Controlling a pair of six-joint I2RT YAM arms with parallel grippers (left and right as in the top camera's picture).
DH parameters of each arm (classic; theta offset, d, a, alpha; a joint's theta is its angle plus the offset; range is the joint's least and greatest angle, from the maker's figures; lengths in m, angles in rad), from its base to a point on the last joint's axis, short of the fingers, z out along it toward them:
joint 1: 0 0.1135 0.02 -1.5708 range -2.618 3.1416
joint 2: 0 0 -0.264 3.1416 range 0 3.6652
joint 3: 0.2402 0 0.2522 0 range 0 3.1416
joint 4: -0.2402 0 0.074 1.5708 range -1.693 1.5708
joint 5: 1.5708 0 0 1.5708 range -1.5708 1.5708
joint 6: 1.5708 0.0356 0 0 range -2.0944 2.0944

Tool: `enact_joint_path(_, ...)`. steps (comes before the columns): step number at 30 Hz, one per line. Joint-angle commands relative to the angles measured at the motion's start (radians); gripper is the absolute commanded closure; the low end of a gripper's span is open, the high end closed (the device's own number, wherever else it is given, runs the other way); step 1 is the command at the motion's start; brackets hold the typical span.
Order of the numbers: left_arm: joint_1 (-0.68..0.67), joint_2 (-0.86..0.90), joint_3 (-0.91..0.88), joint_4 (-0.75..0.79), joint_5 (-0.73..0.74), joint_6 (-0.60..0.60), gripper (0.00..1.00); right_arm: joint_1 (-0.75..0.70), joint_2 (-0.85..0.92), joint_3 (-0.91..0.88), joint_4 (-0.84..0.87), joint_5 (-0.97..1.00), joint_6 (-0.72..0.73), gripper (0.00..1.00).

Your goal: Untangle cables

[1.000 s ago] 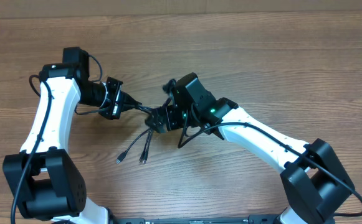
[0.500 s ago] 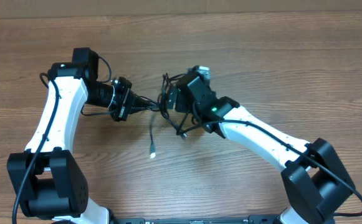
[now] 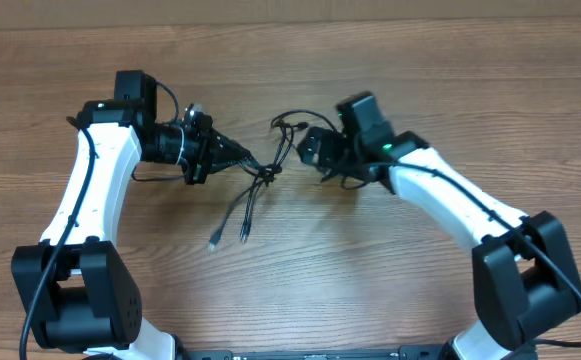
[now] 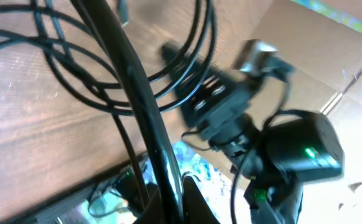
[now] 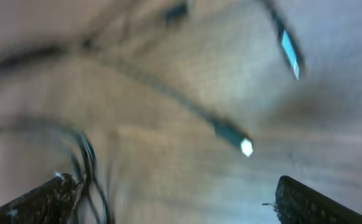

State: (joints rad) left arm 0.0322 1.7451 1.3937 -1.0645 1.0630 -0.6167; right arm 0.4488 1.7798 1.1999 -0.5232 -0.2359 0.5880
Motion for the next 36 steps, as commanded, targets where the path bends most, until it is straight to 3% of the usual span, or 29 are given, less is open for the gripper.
enact_joint_path(1, -0.004, 0.000, -0.005, 0.077, 0.058, 0.108, 0.96, 0.000, 0.004, -0.003, -0.055, -0.223, -0.199, 0.00)
enact_joint_path(7, -0.007, 0.000, -0.005, 0.130, 0.030, 0.521, 0.96, -0.013, 0.004, -0.003, -0.114, -0.391, -0.248, 0.00)
enact_joint_path(11, -0.006, 0.000, -0.005, 0.068, -0.066, 0.645, 0.96, -0.014, 0.004, -0.003, -0.107, -0.552, -0.241, 0.00)
enact_joint_path(12, -0.007, 0.000, -0.005, 0.062, -0.093, 0.686, 0.96, -0.014, 0.004, -0.003, -0.107, -0.560, -0.241, 0.04)
enact_joint_path(15, -0.019, 0.000, -0.006, 0.035, -0.156, 0.810, 0.96, -0.018, 0.004, -0.003, -0.107, -0.558, -0.225, 0.30)
enact_joint_path(21, -0.078, 0.000, -0.013, -0.055, -0.142, 1.089, 0.96, -0.031, 0.004, -0.003, -0.082, -0.471, 0.009, 0.39)
enact_joint_path(24, -0.114, 0.000, -0.013, -0.058, -0.148, 1.112, 0.96, -0.031, 0.005, -0.003, -0.091, -0.314, 0.158, 0.41)
enact_joint_path(25, -0.125, 0.000, -0.013, -0.057, -0.150, 1.116, 0.96, -0.031, 0.005, -0.003, -0.100, -0.250, 0.224, 0.32)
enact_joint_path(27, -0.138, 0.000, -0.013, -0.058, -0.154, 1.131, 0.96, -0.031, 0.005, -0.003, -0.109, -0.204, 0.299, 0.29)
enact_joint_path(32, -0.161, 0.000, -0.013, -0.058, -0.166, 1.159, 0.96, -0.028, 0.005, -0.003, -0.115, -0.221, 0.333, 0.30)
enact_joint_path(33, -0.165, 0.000, -0.013, -0.057, -0.175, 1.164, 0.96, -0.026, 0.005, -0.003, -0.119, -0.220, 0.332, 0.30)
enact_joint_path(36, -0.176, 0.000, -0.014, -0.056, -0.215, 1.165, 0.96, -0.026, 0.005, -0.003, -0.127, -0.214, 0.323, 0.45)
